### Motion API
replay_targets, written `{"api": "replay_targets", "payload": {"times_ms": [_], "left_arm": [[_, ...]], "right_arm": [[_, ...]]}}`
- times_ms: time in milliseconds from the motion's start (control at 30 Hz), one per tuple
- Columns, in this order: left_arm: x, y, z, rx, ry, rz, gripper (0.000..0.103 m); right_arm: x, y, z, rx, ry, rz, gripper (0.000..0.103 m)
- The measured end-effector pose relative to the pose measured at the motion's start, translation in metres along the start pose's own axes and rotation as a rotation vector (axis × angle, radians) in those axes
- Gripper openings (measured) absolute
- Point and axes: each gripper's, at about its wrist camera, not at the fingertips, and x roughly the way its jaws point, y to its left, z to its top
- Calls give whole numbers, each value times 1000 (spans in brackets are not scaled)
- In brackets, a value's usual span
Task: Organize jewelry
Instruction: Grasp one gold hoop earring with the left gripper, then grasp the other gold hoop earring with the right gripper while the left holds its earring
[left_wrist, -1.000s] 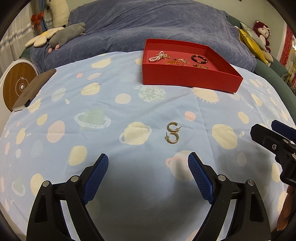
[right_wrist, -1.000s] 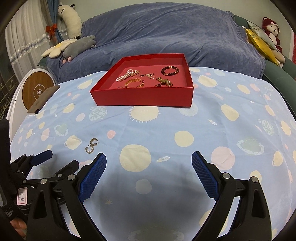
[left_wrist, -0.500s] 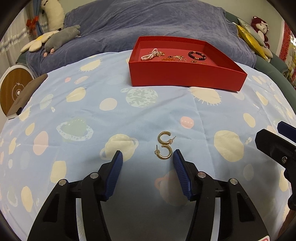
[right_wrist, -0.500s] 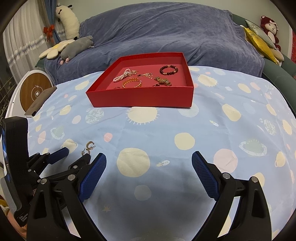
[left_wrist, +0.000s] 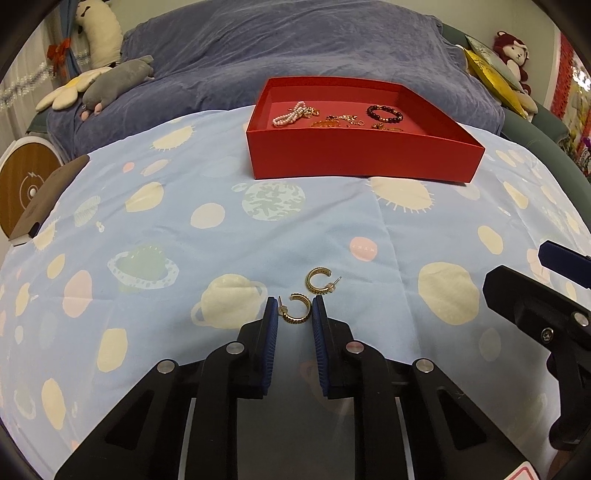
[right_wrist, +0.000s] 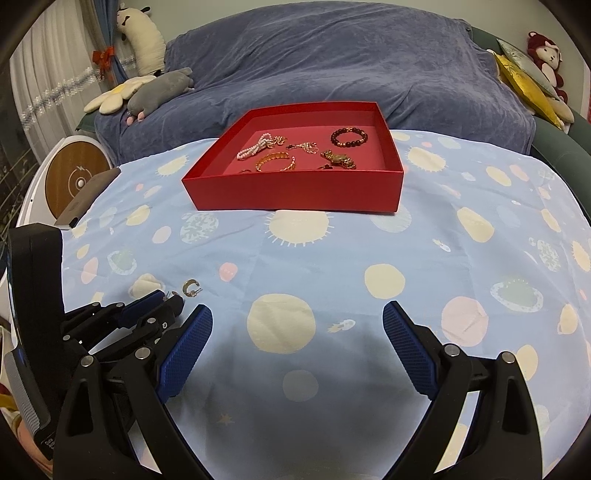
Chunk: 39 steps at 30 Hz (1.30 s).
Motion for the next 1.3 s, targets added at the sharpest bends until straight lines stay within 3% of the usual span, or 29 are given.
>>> {"api": "replay_targets", "payload": {"times_ms": [100, 433, 700, 1100, 1300], "left_arm": [[-6, 8, -1, -17, -3, -5, 16], [-31, 59, -5, -113, -12, 1, 16], [-35, 83, -13, -146, -2, 4, 16], [-37, 111, -17, -190, 5, 6, 16], [-40, 107, -12, -195, -2, -2, 16]], "right_arm": [[3, 10, 0, -24, 7, 21, 90], [31, 58, -4, -152, 65, 89, 67], [60, 81, 3, -179, 88, 95, 61], [72, 90, 4, -208, 69, 60, 21], [67, 87, 2, -193, 74, 69, 19]]}}
